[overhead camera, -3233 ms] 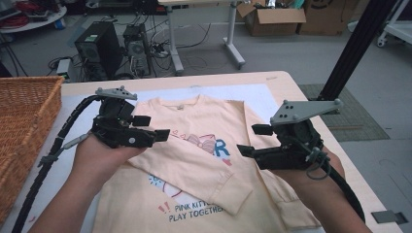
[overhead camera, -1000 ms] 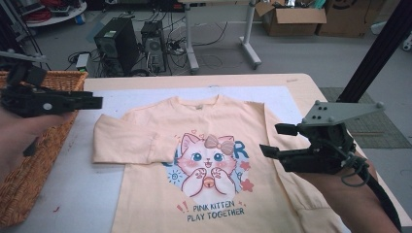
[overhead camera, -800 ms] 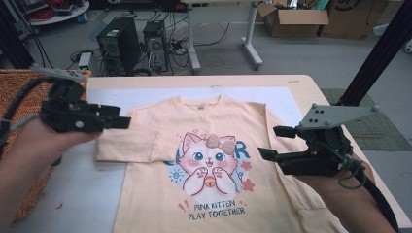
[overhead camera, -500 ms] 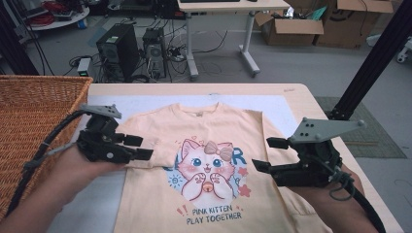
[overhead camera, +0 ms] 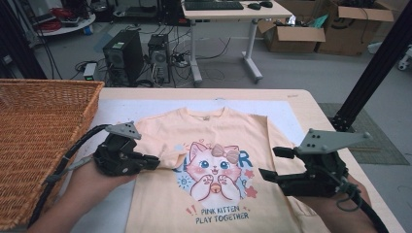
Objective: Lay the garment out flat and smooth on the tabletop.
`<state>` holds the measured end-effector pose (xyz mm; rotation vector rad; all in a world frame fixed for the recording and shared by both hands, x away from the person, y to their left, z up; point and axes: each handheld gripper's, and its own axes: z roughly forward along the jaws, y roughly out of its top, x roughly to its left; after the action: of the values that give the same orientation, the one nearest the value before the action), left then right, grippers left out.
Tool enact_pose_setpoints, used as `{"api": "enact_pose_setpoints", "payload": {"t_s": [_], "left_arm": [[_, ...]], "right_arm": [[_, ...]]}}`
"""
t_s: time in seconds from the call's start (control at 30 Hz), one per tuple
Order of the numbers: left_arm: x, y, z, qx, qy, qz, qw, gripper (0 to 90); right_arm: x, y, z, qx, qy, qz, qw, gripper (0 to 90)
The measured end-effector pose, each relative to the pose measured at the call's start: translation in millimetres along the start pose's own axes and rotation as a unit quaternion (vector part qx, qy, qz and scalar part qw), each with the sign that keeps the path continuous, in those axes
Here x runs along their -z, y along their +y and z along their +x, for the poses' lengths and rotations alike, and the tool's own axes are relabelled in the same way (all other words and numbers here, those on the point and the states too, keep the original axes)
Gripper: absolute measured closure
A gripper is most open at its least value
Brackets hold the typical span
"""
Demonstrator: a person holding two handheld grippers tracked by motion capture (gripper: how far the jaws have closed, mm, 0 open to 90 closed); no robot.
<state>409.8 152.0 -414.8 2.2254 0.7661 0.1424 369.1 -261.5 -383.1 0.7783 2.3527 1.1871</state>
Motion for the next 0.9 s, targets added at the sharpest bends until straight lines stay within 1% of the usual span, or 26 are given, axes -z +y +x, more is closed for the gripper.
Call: {"api": "enact_pose_setpoints", "payload": {"t_s": [0.1,0.13,0.17,0.2,0.23,0.27,0.3,0.33,0.37,0.4,0.43,0.5,0.57,0.6,0.67,0.7,0.73,0.77,0.8,0.83,0.87,0.9], "left_arm": [[17.0,-12.4,-19.3,-0.003,-0.017,0.005,0.9998,84.1],[20.9,-17.2,-25.6,-0.006,-0.015,0.005,0.9998,83.9],[24.5,-22.0,-30.9,-0.008,-0.009,0.006,0.9999,83.4],[27.7,-26.6,-34.7,-0.006,0.002,0.003,1.0,81.0],[30.3,-30.4,-36.5,0.005,0.006,-0.002,1.0,71.3],[32.1,-33.0,-36.8,0.018,0.009,-0.001,0.9998,60.7],[33.8,-34.7,-37.2,0.022,0.013,-0.004,0.9997,53.3],[35.4,-35.6,-37.8,0.023,0.019,-0.01,0.9995,49.1],[36.1,-35.6,-38.5,0.028,0.021,-0.02,0.9992,46.8],[35.8,-34.6,-39.4,0.033,0.022,-0.03,0.9988,43.2],[34.1,-33.1,-41.1,0.036,0.019,-0.04,0.9984,41.0],[27.0,-29.5,-46.3,0.035,0.015,-0.052,0.9979,40.4],[15.8,-26.1,-51.8,0.03,0.016,-0.048,0.9983,38.6],[9.7,-24.8,-54.5,0.023,0.016,-0.041,0.9988,38.3],[-2.2,-23.9,-59.1,0.014,0.025,-0.026,0.9992,38.1],[-7.9,-23.9,-60.9,0.01,0.023,-0.017,0.9995,38.7],[-13.9,-24.3,-63.0,-0.001,0.031,0.003,0.9995,43.9],[-18.7,-25.9,-65.4,-0.015,0.05,0.016,0.9985,53.4],[-18.8,-26.9,-67.6,-0.027,0.066,0.011,0.9974,62.3],[-17.9,-26.9,-67.1,-0.028,0.067,0.011,0.9973,72.7],[-16.0,-27.0,-65.3,-0.022,0.061,0.012,0.9979,80.7],[-13.6,-27.8,-64.0,-0.018,0.056,0.014,0.9982,84.4]], "right_arm": [[3.2,-2.1,0.5,-0.001,0.001,-0.004,1.0,34.0],[4.1,-2.4,1.0,0.0,0.002,-0.005,1.0,34.0],[5.1,-2.7,1.9,-0.001,0.002,-0.007,1.0,34.0],[5.8,-3.0,3.1,-0.001,0.003,-0.009,0.9999,34.0],[6.2,-3.4,4.5,0.0,0.004,-0.011,0.9999,34.0],[6.3,-3.7,5.8,0.002,0.006,-0.012,0.9999,34.0],[6.1,-4.0,7.3,0.002,0.008,-0.013,0.9999,34.0],[5.9,-4.2,8.5,0.003,0.009,-0.013,0.9999,34.0],[5.8,-4.3,9.7,0.002,0.01,-0.014,0.9999,34.0],[5.8,-4.4,10.7,0.001,0.011,-0.014,0.9998,34.0],[6.1,-4.2,11.8,0.001,0.011,-0.016,0.9998,34.0],[7.0,-3.4,13.8,0.003,0.011,-0.017,0.9998,34.0],[8.4,-2.0,15.6,0.002,0.01,-0.019,0.9998,34.0],[9.2,-1.0,16.4,0.003,0.009,-0.02,0.9998,34.0],[10.8,1.5,18.2,0.004,0.009,-0.022,0.9997,34.1],[11.4,2.6,19.3,0.006,0.009,-0.022,0.9997,34.1],[11.6,3.7,20.4,0.007,0.009,-0.022,0.9997,34.1],[11.6,4.7,21.5,0.008,0.01,-0.021,0.9997,34.1],[11.3,5.6,22.7,0.011,0.01,-0.019,0.9997,34.1],[11.0,6.4,23.8,0.012,0.011,-0.019,0.9997,34.1],[10.8,7.3,24.8,0.014,0.012,-0.018,0.9997,34.2],[10.6,8.0,25.7,0.015,0.012,-0.018,0.9997,34.2]]}}
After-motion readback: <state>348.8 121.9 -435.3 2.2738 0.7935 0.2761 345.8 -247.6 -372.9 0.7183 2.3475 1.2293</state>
